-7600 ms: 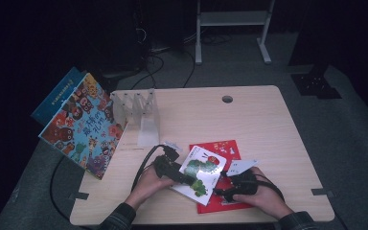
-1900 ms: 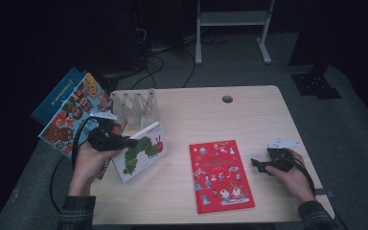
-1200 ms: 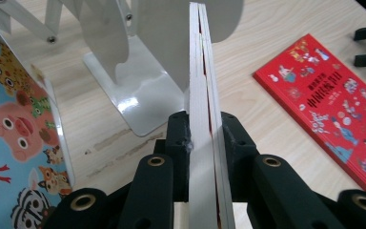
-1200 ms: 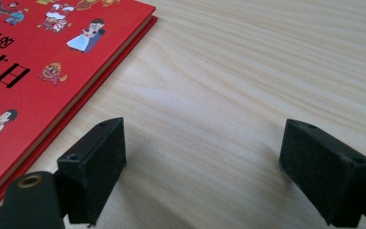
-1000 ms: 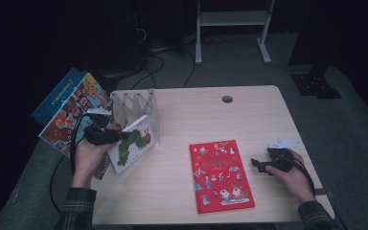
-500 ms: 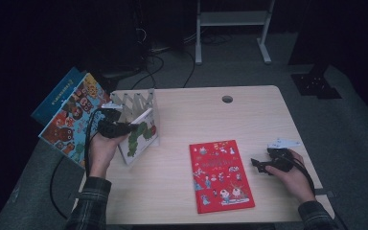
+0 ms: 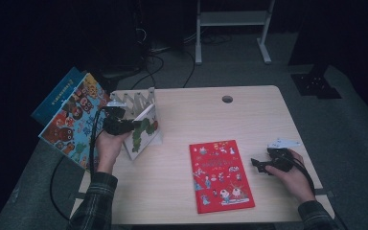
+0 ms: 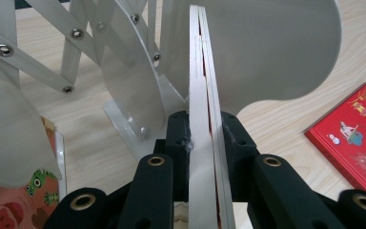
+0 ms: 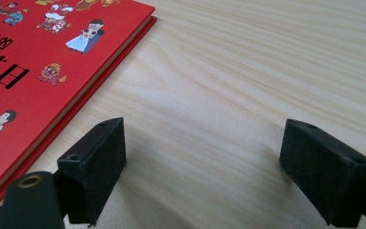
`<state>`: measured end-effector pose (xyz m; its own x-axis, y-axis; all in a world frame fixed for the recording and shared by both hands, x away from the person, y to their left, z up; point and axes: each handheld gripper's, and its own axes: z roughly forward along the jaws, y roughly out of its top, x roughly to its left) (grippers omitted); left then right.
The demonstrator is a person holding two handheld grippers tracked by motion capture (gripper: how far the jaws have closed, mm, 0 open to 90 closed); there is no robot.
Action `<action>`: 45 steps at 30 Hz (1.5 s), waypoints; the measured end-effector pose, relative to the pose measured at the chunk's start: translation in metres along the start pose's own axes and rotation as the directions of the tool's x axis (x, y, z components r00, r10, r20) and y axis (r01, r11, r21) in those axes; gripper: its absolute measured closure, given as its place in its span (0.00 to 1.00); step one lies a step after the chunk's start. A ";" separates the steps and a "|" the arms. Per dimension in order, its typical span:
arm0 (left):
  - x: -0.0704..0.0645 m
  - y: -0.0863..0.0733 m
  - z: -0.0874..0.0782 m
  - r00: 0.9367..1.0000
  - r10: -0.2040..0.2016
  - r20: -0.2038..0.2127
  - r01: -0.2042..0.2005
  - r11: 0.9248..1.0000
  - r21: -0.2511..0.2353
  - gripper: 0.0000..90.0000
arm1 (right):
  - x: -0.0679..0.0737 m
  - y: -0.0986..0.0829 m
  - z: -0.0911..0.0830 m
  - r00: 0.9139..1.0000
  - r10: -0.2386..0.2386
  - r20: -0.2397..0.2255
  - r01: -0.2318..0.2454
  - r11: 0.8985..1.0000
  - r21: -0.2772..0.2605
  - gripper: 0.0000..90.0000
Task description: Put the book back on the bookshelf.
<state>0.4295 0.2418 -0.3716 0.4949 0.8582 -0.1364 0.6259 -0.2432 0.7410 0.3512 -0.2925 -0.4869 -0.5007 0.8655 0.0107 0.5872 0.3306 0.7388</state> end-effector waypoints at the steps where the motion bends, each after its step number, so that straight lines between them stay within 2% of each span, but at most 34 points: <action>1: 0.000 0.000 0.001 1.000 0.003 -0.001 -0.003 1.000 0.003 0.84 | 0.000 0.000 0.000 1.000 0.001 0.000 -0.001 1.000 0.000 0.17; 7: -0.001 -0.004 0.005 1.000 0.007 -0.003 -0.007 1.000 0.025 0.84 | 0.000 0.000 0.000 1.000 0.000 0.000 0.000 1.000 0.000 0.17; 11: 0.001 -0.007 0.005 1.000 0.000 0.009 0.000 1.000 0.010 0.84 | 0.000 0.000 0.000 1.000 0.000 0.000 0.000 1.000 0.000 0.17; 13: 0.000 -0.007 0.005 1.000 -0.001 0.020 0.000 1.000 0.025 0.78 | 0.000 0.000 0.000 1.000 0.000 0.001 0.000 1.000 0.000 0.17; 16: -0.002 -0.010 0.004 1.000 0.021 0.022 -0.022 0.999 0.047 0.68 | 0.000 0.000 0.000 1.000 0.000 0.001 0.000 1.000 0.000 0.17; 20: -0.003 -0.014 0.001 0.999 0.036 0.024 -0.037 0.997 0.063 0.60 | 0.000 0.000 0.000 1.000 0.000 0.001 0.000 1.000 0.000 0.17; 27: -0.003 -0.025 -0.012 0.998 0.044 0.055 -0.048 0.995 0.083 0.48 | 0.000 0.000 0.000 1.000 0.000 0.001 0.000 1.000 0.000 0.17; 34: -0.003 -0.037 -0.030 0.996 0.043 0.082 -0.050 0.995 0.081 0.44 | 0.000 0.000 0.000 1.000 0.001 0.001 -0.001 1.000 0.001 0.17; 38: -0.007 -0.043 -0.038 0.994 0.071 0.084 -0.078 0.993 0.092 0.44 | 0.000 0.000 0.000 1.000 0.002 0.001 -0.002 1.000 0.001 0.17; 41: -0.009 -0.048 -0.043 0.993 0.087 0.074 -0.094 0.990 0.102 0.44 | 0.000 0.000 0.000 1.000 0.002 0.001 -0.002 1.000 0.001 0.17; 42: -0.010 -0.052 -0.045 0.994 0.096 0.050 -0.102 0.987 0.122 0.45 | 0.000 0.000 0.000 1.000 0.001 0.001 -0.001 1.000 0.001 0.17; 45: -0.007 -0.056 -0.045 0.994 0.095 0.052 -0.102 0.986 0.132 0.47 | 0.000 0.000 0.000 1.000 0.002 0.001 -0.002 1.000 0.001 0.17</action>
<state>0.3632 0.2695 -0.3824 0.5829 0.8065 -0.0988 0.6465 -0.3867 0.6577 0.3509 -0.2923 -0.4869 -0.4992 0.8664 0.0116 0.5887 0.3293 0.7382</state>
